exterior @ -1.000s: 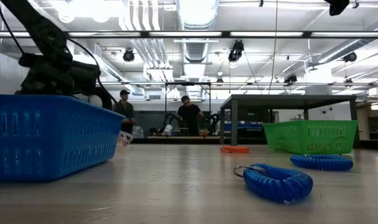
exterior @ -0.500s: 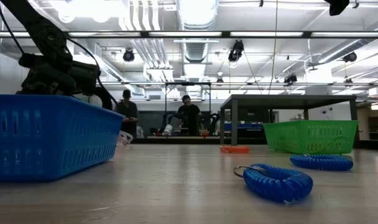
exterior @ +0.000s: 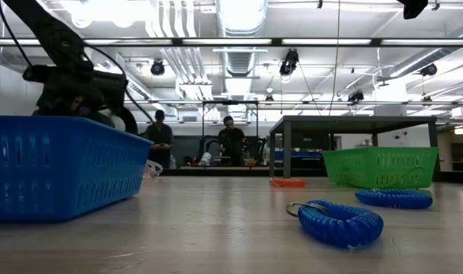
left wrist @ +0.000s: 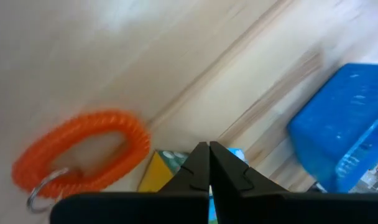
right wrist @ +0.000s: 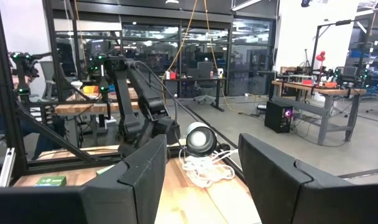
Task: Pick & Place Office Desk Supplies
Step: Put the crayon box into the blue bin
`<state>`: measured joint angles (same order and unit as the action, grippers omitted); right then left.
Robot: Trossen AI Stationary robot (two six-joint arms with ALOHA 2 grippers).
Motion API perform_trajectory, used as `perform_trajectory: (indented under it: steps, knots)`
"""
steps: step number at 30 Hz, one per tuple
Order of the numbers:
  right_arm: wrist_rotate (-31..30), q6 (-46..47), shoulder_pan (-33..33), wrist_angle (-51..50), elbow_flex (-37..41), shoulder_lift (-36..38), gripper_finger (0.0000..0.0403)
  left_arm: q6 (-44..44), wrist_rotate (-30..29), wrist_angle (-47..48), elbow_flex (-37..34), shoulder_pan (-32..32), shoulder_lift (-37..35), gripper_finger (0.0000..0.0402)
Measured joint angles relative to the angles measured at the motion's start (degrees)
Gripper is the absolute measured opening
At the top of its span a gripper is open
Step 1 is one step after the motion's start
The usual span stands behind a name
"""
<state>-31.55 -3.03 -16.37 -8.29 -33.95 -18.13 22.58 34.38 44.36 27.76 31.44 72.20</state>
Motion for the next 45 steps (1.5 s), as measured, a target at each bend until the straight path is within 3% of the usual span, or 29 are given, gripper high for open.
perform_trajectory:
  steps: [7,21,45]
  knots:
    - [0.00,0.00,0.00,0.01,-0.01,0.00,0.0199,-0.04,0.18,-3.35,4.11,0.00,0.00,0.0001]
    - [0.00,0.00,-0.01,0.00,-0.01,0.00,0.0199,6.41,0.15,-22.57,4.62,-0.37,0.00,0.0000]
    - [0.00,0.00,-0.01,0.01,-0.01,0.00,0.0199,1.57,-0.29,-32.92,4.60,-5.31,-2.83,0.0000]
